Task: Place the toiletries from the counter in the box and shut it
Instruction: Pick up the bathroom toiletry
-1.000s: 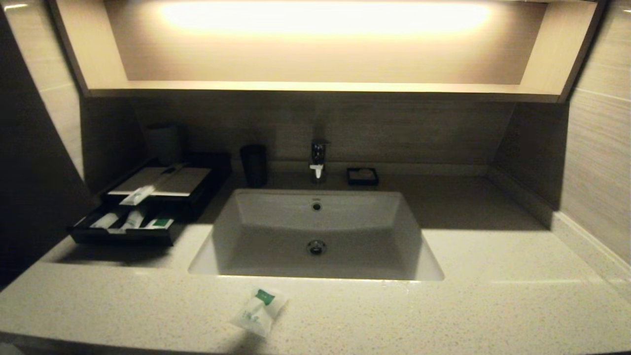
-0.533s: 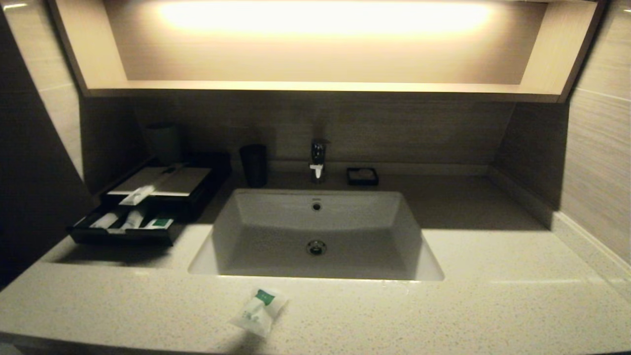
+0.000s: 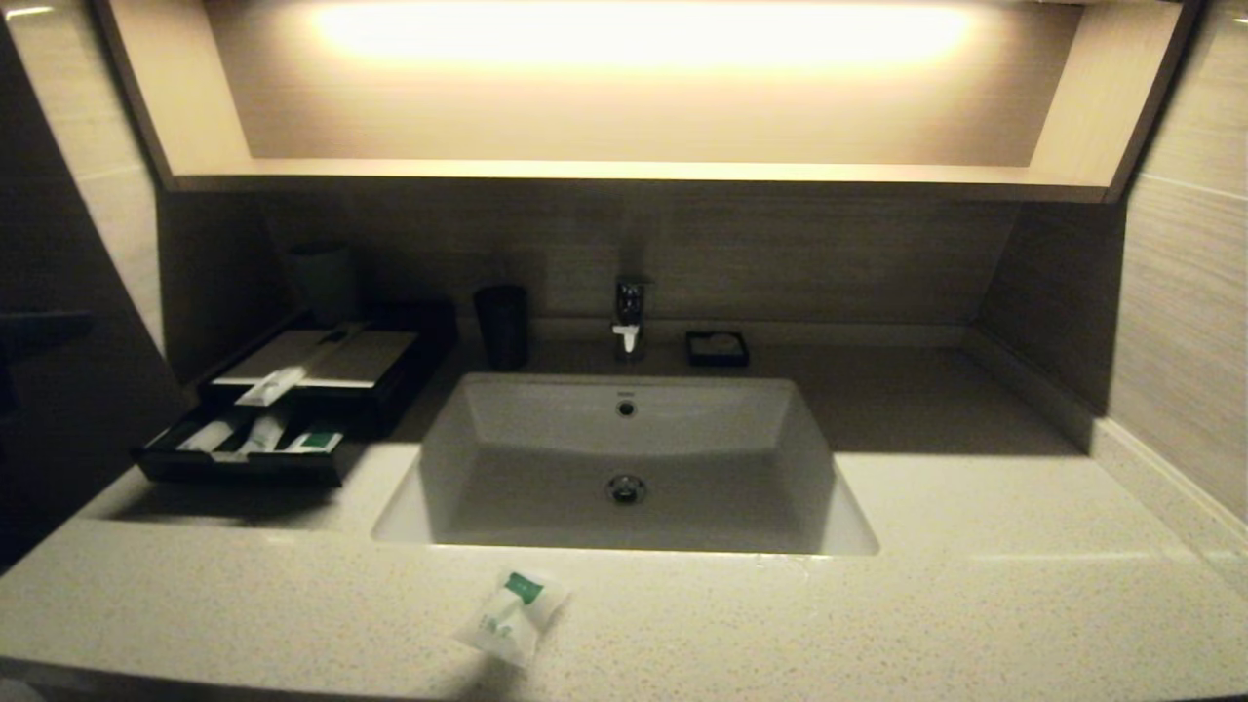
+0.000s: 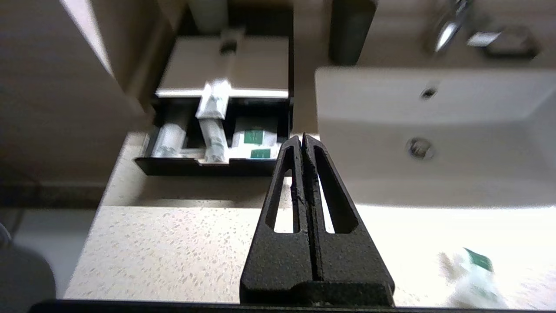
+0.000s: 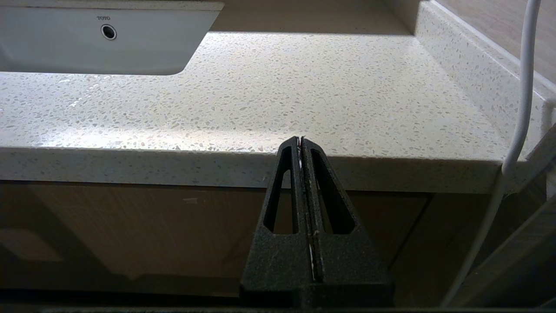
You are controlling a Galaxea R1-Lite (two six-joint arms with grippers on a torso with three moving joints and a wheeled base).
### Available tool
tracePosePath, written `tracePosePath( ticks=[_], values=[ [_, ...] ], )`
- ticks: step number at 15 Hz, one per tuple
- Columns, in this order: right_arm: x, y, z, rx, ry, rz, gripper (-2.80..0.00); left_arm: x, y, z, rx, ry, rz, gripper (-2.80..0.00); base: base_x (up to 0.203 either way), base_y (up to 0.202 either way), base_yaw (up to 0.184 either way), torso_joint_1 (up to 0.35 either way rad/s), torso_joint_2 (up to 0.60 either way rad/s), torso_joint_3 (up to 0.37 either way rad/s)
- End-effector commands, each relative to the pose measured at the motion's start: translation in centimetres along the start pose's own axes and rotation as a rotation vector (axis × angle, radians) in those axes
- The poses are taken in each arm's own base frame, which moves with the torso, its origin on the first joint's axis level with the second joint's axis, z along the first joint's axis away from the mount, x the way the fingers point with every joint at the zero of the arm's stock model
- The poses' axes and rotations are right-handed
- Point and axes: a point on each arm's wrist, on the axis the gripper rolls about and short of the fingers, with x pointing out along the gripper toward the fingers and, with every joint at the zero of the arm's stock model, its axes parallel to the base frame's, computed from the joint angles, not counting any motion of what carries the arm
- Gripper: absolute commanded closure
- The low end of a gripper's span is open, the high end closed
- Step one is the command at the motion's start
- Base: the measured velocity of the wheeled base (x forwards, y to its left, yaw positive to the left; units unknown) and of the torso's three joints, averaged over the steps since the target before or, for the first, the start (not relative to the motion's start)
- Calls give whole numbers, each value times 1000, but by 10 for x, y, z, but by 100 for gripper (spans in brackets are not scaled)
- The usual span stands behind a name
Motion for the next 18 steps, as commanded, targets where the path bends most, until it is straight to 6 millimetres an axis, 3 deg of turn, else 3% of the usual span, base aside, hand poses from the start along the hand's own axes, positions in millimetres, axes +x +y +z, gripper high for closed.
tracePosePath(
  ticks=[1, 6, 14, 18],
  values=[
    [0, 0, 0, -1, 1, 0, 0, 49, 3, -1, -3, 124, -5, 0, 0, 0, 0, 0, 0, 0],
    [0, 0, 0, -1, 2, 0, 0, 110, 13, 3, 42, 224, 14, 0, 0, 0, 0, 0, 0, 0],
    [0, 0, 0, -1, 2, 0, 0, 177, 33, -3, 133, 312, 32, 0, 0, 0, 0, 0, 0, 0],
    [0, 0, 0, -1, 2, 0, 0, 195, 36, -6, 188, 335, 21, 0, 0, 0, 0, 0, 0, 0]
  ],
)
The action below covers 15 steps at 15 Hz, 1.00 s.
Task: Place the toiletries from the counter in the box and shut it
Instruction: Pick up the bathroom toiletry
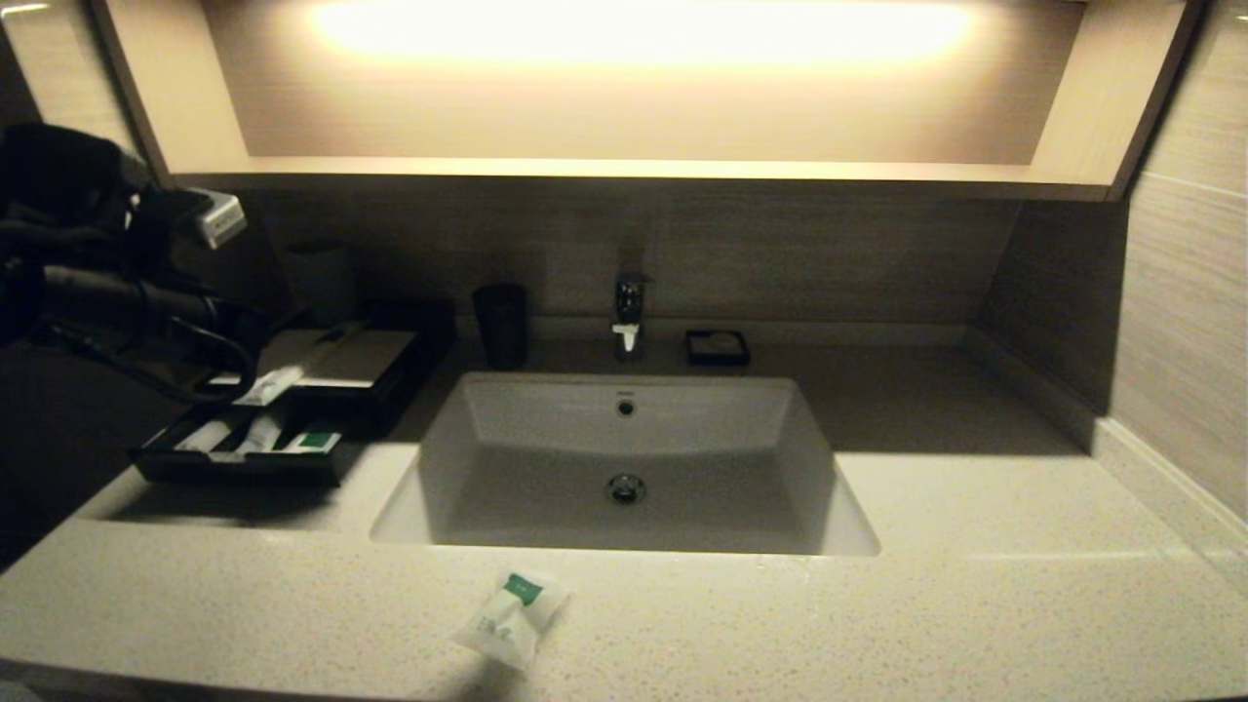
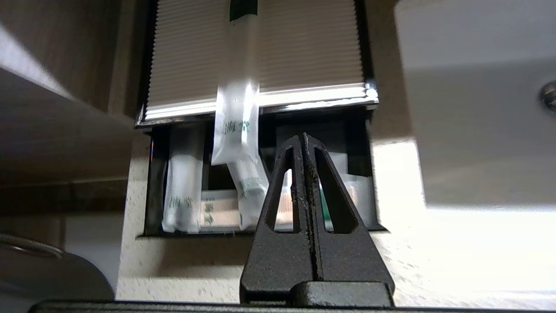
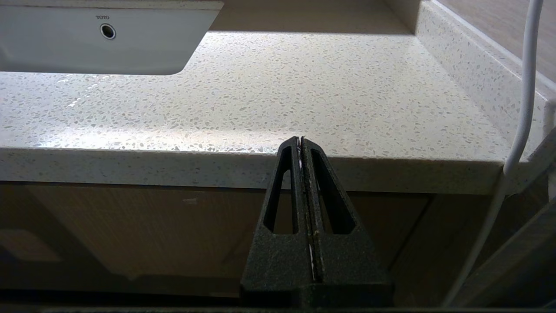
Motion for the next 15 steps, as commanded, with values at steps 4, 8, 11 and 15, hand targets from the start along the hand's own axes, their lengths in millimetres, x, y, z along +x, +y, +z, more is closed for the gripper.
tracePosePath(
  ticks=[4, 8, 11, 15],
  values=[
    [0, 0, 0, -1, 1, 1, 0, 26, 2, 1, 18, 42, -12, 0, 0, 0, 0, 0, 0, 0],
    [0, 0, 0, -1, 1, 1, 0, 36, 3, 4, 30, 46, -14, 0, 0, 0, 0, 0, 0, 0],
    [0, 0, 0, -1, 2, 1, 0, 31, 5, 10, 30, 62, -18, 0, 0, 0, 0, 0, 0, 0],
    [0, 0, 0, -1, 1, 1, 0, 16, 6, 15, 27, 115, -34, 0, 0, 0, 0, 0, 0, 0]
  ],
)
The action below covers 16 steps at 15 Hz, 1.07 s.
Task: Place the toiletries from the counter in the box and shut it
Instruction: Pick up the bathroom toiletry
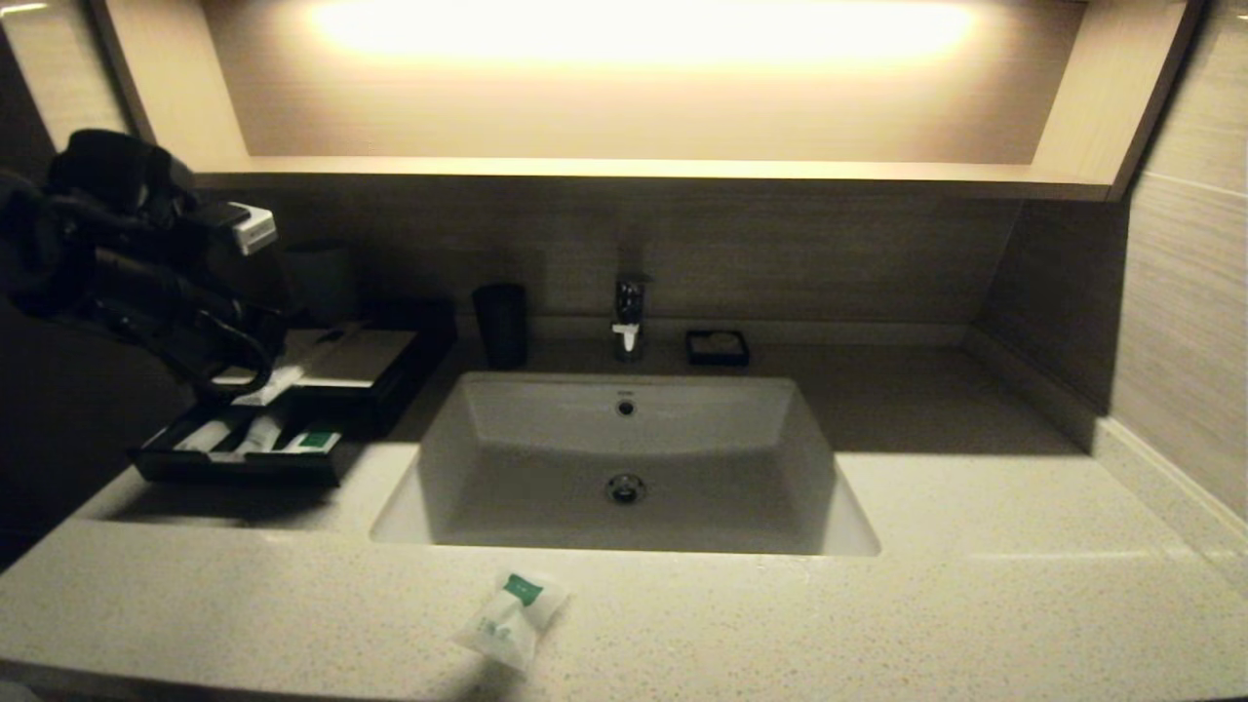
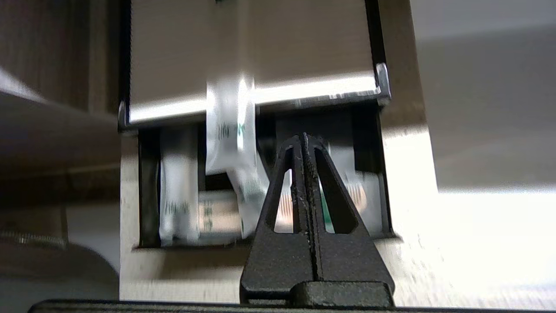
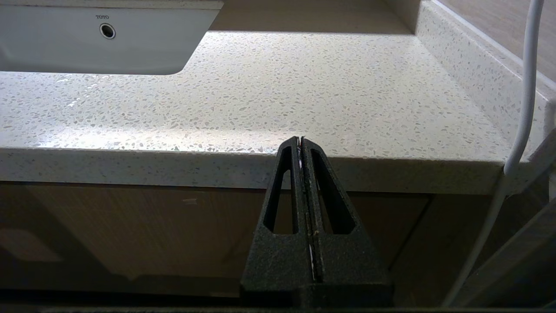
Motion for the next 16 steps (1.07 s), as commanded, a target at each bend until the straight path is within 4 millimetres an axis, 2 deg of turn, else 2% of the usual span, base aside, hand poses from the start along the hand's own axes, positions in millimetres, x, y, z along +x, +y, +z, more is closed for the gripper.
tracePosePath(
  ticks=[1, 3, 6, 10, 14, 16],
  values=[
    [0, 0, 0, 0, 2, 1, 0, -10, 0, 3, 5, 12, -4, 0, 0, 0, 0, 0, 0, 0],
    [0, 0, 0, 0, 2, 1, 0, -13, 0, 2, 4, 37, -12, 0, 0, 0, 0, 0, 0, 0],
    [0, 0, 0, 0, 2, 1, 0, -31, -3, -1, 7, 75, -28, 0, 0, 0, 0, 0, 0, 0],
    [0, 0, 0, 0, 2, 1, 0, -63, -17, -4, 54, 88, -81, 0, 0, 0, 0, 0, 0, 0],
    [0, 0, 0, 0, 2, 1, 0, -93, -41, -8, 110, 82, -198, 0, 0, 0, 0, 0, 0, 0],
    [0, 0, 0, 0, 1, 0, 0, -88, -41, -5, 111, 78, -195, 0, 0, 0, 0, 0, 0, 0]
  ],
)
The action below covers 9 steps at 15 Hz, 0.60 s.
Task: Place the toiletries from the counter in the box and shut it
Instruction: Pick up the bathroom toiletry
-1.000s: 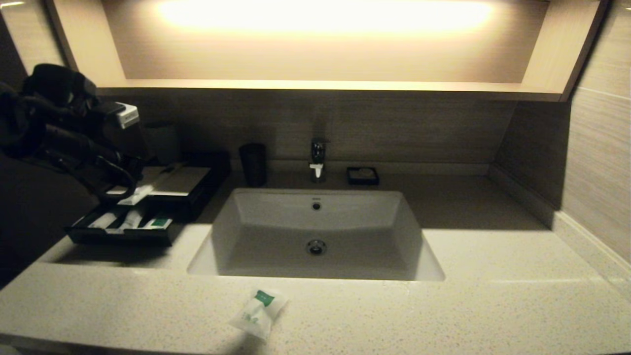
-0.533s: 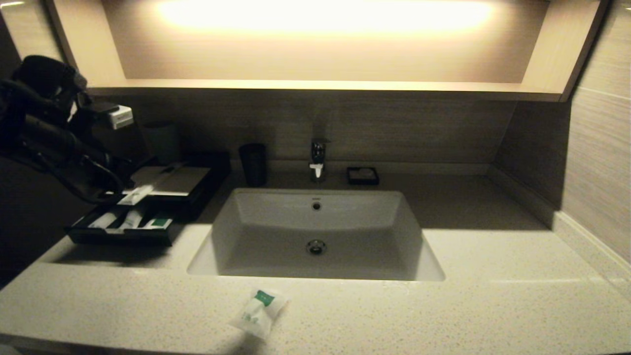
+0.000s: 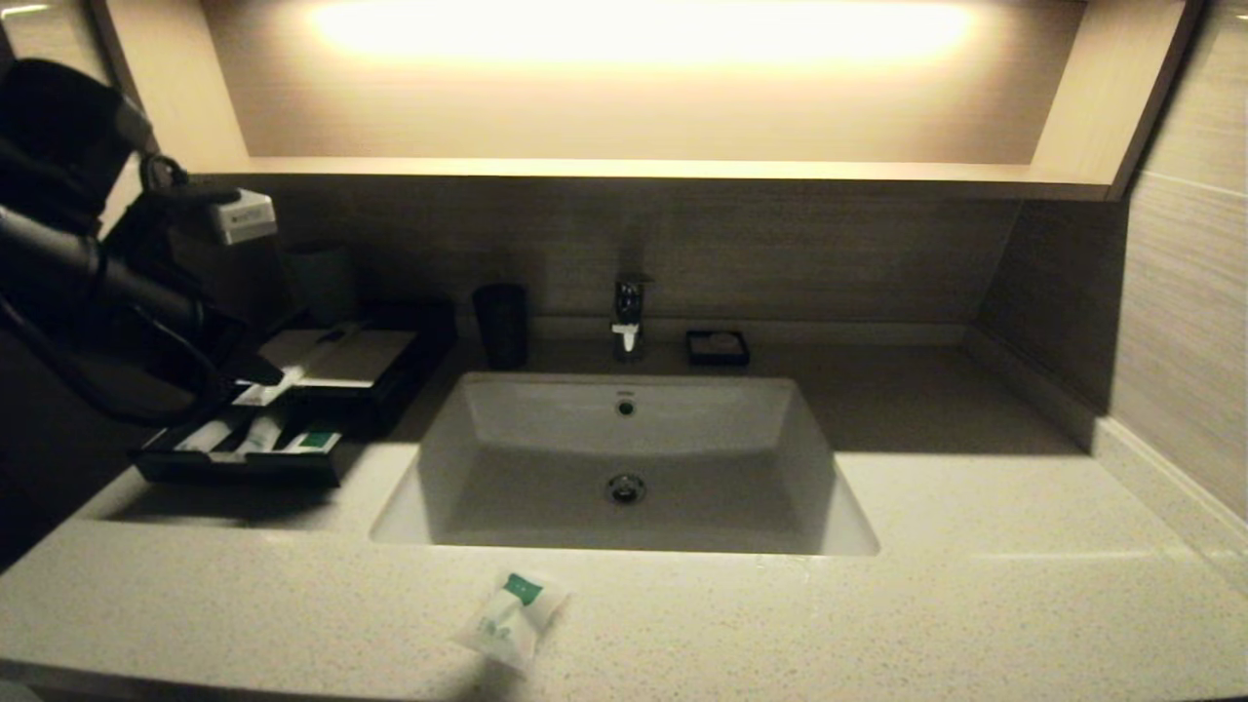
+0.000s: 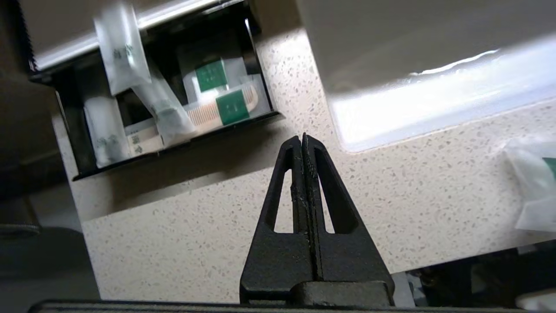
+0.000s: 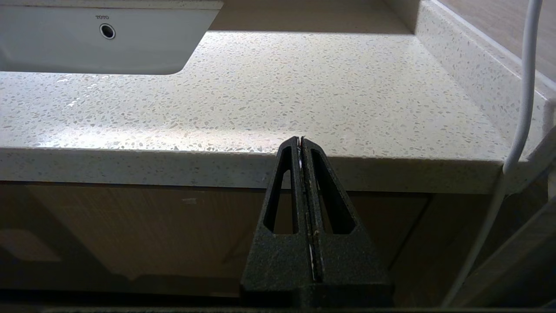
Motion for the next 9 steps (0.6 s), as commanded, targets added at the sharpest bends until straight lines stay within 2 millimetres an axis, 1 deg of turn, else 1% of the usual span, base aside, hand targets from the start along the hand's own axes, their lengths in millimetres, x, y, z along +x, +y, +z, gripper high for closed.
tracePosePath(
  ticks=[1, 2, 5, 9],
  values=[
    [0, 0, 0, -1, 2, 1, 0, 2, 0, 4, 9, -9, 3, 0, 0, 0, 0, 0, 0, 0],
    [0, 0, 0, -1, 2, 1, 0, 10, 3, 8, 5, -4, 6, 0, 0, 0, 0, 0, 0, 0],
    [0, 0, 0, -1, 1, 0, 0, 36, 24, 21, -32, 8, 31, 0, 0, 0, 0, 0, 0, 0],
    [0, 0, 0, -1, 2, 1, 0, 66, 46, 24, -58, 47, 49, 0, 0, 0, 0, 0, 0, 0]
  ],
)
